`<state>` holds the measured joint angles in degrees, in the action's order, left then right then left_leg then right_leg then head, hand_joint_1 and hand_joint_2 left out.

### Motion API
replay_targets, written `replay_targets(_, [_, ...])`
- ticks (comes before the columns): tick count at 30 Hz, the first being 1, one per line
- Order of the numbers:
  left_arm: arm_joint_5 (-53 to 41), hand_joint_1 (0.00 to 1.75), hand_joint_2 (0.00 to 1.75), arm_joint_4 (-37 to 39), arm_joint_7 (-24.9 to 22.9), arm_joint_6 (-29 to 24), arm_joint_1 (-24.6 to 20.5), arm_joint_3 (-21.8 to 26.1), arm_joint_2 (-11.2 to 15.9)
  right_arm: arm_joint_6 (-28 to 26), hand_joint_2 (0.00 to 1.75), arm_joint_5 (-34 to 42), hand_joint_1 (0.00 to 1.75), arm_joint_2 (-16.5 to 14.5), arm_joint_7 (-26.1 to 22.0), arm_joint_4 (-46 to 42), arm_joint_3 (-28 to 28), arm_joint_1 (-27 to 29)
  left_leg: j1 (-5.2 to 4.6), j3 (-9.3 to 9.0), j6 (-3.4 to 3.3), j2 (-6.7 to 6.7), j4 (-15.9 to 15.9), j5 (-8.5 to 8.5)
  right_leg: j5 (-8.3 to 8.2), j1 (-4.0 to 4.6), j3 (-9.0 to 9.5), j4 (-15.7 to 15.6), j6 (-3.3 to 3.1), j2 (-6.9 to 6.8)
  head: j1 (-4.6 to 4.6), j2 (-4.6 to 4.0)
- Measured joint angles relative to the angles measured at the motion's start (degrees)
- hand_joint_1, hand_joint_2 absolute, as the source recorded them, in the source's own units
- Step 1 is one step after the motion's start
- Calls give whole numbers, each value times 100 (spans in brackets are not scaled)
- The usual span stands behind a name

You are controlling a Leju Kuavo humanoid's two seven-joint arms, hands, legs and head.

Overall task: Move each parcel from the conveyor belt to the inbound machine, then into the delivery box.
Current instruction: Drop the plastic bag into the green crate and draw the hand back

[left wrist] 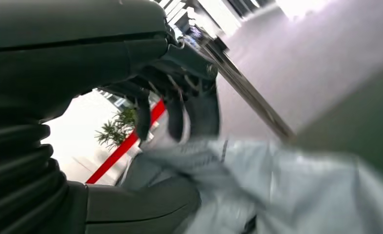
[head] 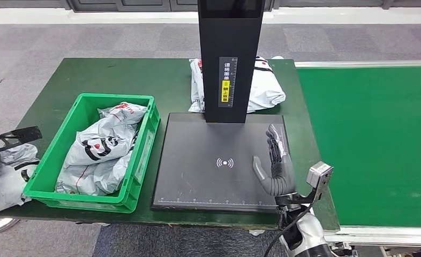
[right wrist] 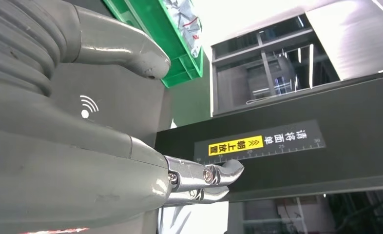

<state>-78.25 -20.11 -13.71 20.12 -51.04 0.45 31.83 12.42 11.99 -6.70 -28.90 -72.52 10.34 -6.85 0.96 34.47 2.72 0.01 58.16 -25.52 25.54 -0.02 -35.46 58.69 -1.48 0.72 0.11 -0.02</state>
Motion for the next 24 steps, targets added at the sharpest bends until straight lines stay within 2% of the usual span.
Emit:
replay_targets(16, [-225,175,175,263,-480,-923,-48,10,164,-3,175,-30,0,-29,66,237,0,-96,-1,1,1,1,0,0,0,-1,-3,0,0,2,0,1])
replay_targets(24, [-227,175,175,274,-485,-1003,-53,66,168,-7,175,-30,0,-44,74,287,0,-117,-1,1,1,1,0,0,0,-1,-3,0,0,3,0,1])
